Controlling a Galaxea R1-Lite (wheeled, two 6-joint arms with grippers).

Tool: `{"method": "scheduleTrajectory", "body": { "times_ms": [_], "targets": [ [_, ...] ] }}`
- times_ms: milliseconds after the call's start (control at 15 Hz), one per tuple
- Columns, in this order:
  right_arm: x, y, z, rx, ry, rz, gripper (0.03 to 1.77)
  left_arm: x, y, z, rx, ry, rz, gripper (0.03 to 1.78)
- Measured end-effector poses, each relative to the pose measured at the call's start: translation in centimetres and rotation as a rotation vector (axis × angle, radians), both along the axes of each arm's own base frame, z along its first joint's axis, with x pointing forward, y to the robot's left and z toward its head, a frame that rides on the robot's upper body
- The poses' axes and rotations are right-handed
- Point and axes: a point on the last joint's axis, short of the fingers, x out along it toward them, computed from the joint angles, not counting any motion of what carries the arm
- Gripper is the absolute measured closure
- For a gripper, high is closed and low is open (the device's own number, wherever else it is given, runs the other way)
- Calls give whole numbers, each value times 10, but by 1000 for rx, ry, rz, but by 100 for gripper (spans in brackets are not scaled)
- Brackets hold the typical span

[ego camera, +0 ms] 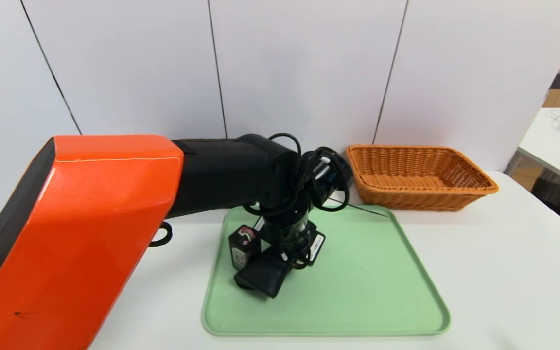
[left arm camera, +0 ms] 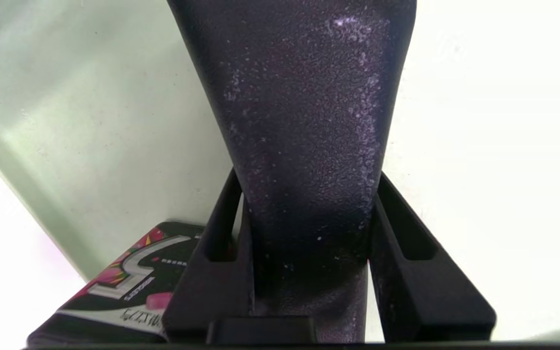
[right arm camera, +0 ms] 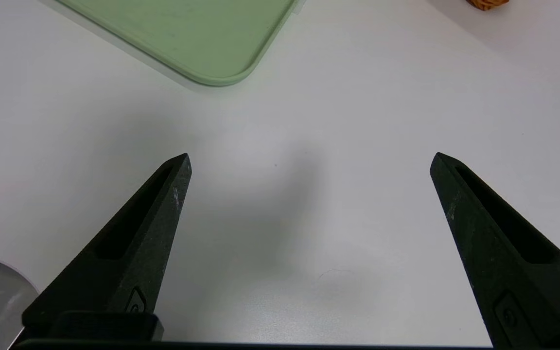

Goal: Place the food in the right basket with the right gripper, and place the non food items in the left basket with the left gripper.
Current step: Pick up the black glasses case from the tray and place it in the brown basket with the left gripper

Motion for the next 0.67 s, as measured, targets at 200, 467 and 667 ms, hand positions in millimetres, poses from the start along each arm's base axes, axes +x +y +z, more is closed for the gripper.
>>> {"method": "scheduleTrajectory", "body": {
  "times_ms": [200,467,667],
  "targets": [
    [0,0,0,0,0,1,10,-4,1,7,-4,-18,-5,118],
    [0,0,0,-5,-2,3,10,-17,2,25,-7,-51,-31,119],
    [0,0,0,-5,-2,4,10,-36,0,44,-22,-86,-81,120]
  ]
}}
